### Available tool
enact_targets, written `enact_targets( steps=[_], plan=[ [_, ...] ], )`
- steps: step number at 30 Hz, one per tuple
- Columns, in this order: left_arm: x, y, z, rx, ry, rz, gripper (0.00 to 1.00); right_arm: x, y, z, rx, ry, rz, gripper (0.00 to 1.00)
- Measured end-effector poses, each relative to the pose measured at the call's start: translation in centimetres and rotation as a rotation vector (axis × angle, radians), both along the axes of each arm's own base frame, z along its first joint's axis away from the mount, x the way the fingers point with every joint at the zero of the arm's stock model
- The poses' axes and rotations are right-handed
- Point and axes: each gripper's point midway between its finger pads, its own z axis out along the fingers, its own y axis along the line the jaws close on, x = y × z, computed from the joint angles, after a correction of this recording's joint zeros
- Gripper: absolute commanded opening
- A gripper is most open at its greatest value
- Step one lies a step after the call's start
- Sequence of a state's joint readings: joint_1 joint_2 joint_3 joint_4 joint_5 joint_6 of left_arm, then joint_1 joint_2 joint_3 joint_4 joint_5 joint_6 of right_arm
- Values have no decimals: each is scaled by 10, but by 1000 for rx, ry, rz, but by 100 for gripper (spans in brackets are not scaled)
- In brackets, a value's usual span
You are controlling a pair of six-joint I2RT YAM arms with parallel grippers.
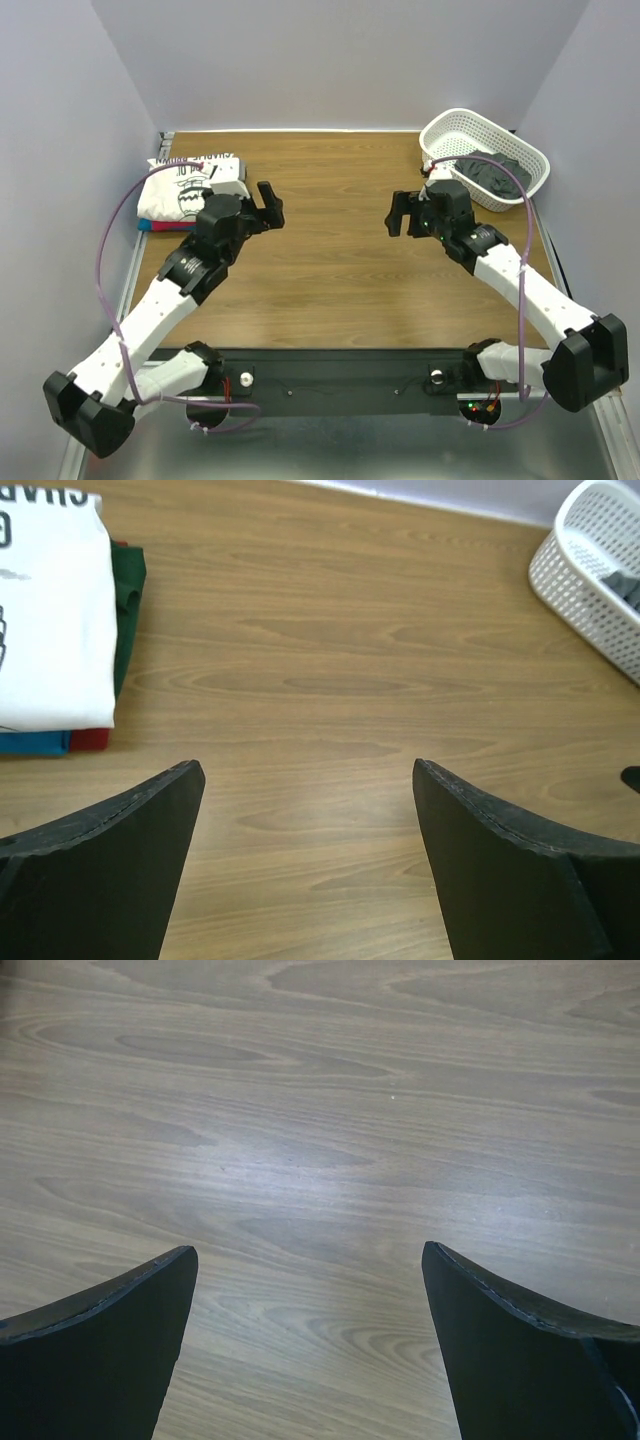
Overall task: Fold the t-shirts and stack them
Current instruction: Neatly place the folded tshirt to the corner
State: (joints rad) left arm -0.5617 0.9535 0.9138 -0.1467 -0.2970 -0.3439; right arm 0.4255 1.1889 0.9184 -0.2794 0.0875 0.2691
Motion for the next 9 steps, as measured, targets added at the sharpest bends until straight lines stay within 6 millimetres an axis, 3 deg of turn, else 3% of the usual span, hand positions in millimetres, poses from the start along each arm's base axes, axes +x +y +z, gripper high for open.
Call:
enact_targets(
  steps=[4,9],
  plan=[
    [-10,13,24,-32,-72,27,99,0,0,2,10,-3,-9,100],
    [-16,21,34,-41,-100,52,99,-1,0,4,18,-5,-12,100]
  ],
)
